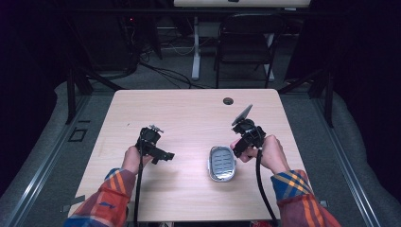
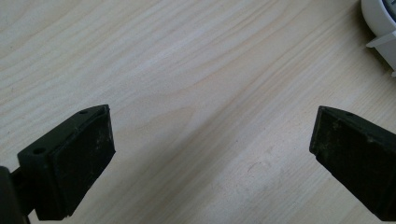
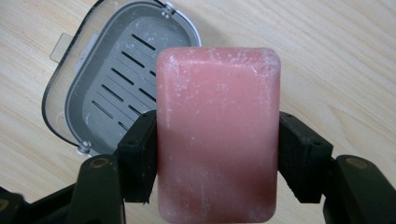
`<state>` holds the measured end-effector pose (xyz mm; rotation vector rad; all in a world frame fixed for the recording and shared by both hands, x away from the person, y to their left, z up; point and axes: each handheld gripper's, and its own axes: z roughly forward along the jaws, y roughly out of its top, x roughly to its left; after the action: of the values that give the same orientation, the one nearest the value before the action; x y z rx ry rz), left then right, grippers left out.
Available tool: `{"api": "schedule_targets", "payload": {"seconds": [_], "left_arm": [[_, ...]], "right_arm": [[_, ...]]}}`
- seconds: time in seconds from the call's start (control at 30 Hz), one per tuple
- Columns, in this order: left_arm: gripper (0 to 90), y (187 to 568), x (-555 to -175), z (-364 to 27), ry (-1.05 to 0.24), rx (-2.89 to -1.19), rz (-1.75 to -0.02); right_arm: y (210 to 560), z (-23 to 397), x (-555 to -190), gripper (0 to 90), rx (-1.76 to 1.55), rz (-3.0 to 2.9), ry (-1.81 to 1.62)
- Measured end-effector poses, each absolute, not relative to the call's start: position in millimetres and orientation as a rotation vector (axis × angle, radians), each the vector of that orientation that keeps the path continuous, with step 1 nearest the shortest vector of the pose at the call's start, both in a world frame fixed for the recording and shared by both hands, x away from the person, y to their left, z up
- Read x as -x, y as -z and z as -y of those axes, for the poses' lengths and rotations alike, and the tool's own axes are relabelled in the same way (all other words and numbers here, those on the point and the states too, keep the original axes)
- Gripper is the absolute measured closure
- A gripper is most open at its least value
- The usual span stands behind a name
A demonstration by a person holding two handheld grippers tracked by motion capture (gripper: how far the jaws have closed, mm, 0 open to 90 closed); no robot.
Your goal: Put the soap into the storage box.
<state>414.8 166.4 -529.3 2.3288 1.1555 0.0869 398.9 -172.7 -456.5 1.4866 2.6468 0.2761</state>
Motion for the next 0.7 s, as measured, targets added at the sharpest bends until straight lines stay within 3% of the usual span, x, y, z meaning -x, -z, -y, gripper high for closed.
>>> {"api": "schedule_targets", "payload": {"seconds": [0.7], "left_arm": [[0.0, 529, -415, -166, -0.087, -2.329, -1.155]], "right_arm": [[473, 142, -405, 37.1, -1.423, -2.715, -0.189]]}}
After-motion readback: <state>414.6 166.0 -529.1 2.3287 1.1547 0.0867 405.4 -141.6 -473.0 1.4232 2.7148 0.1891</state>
